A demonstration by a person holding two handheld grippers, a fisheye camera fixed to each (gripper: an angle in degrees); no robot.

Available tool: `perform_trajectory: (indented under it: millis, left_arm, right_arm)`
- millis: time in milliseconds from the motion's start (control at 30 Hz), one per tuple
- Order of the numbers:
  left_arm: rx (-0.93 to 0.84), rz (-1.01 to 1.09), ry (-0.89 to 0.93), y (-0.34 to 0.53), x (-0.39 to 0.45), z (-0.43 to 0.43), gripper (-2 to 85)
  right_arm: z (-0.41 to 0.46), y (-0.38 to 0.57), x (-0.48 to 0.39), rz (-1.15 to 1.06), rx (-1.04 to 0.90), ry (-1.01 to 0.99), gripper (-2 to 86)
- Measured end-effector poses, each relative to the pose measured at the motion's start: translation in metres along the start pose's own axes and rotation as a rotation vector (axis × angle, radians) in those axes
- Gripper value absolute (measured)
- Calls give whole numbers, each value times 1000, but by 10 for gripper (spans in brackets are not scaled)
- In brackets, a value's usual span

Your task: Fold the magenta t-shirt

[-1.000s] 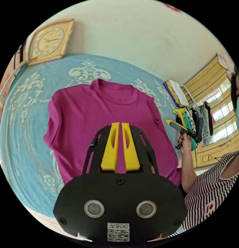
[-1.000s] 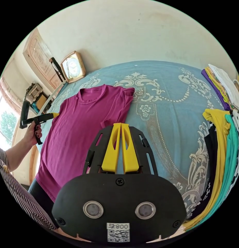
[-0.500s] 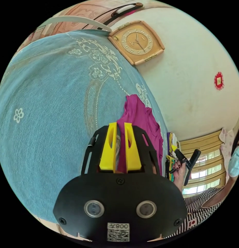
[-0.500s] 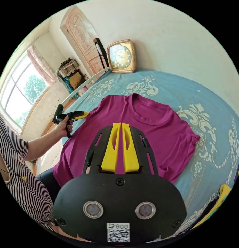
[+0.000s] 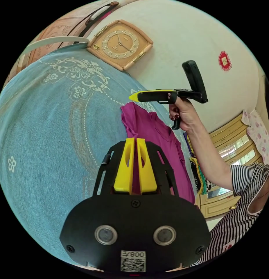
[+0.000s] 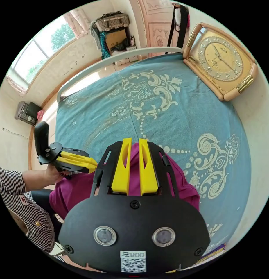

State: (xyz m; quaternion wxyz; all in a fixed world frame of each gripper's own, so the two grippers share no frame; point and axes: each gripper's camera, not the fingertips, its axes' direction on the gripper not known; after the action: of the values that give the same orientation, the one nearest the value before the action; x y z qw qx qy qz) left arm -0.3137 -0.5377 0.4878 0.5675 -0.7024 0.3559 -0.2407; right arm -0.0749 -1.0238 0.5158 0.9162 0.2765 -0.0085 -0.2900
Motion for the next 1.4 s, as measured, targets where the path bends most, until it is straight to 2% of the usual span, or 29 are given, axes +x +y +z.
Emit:
perform_trajectory:
  millis: [133,333,500,600,700,867,1033,1167,1300,1400]
  left_arm:
    - [-18,61,-22,12,9,-5,14]
    - [-3,106,-67,32,24,-12,14]
    - [86,237,-165,50,55,-29,13]
    - [36,372,-228,61,80,-23,13]
    - [-79,506,-273,74,102,-1,13]
    - [-240,655,-370,98,131,30,15]
    - [-288,695,-399,114,145,44,15]
    - [-299,726,-426,127,158,53,15]
    - [-298,729,-438,135,165,58,15]
    - [-273,736,-483,142,172,58,15]
  right_arm:
    - [43,-36,5,12,-178,52,39]
    - [52,-61,16,22,-148,100,11]
    - [1,-28,64,101,265,-226,11]
    - [-1,12,107,231,329,-361,14]
    - [13,46,135,353,292,-379,23]
    - [22,60,147,412,234,-313,56]
    - [18,49,145,377,253,-296,77]
    - [26,25,149,342,195,-271,79]
    - [46,7,157,325,106,-328,49]
    - [42,0,160,294,152,-359,34]
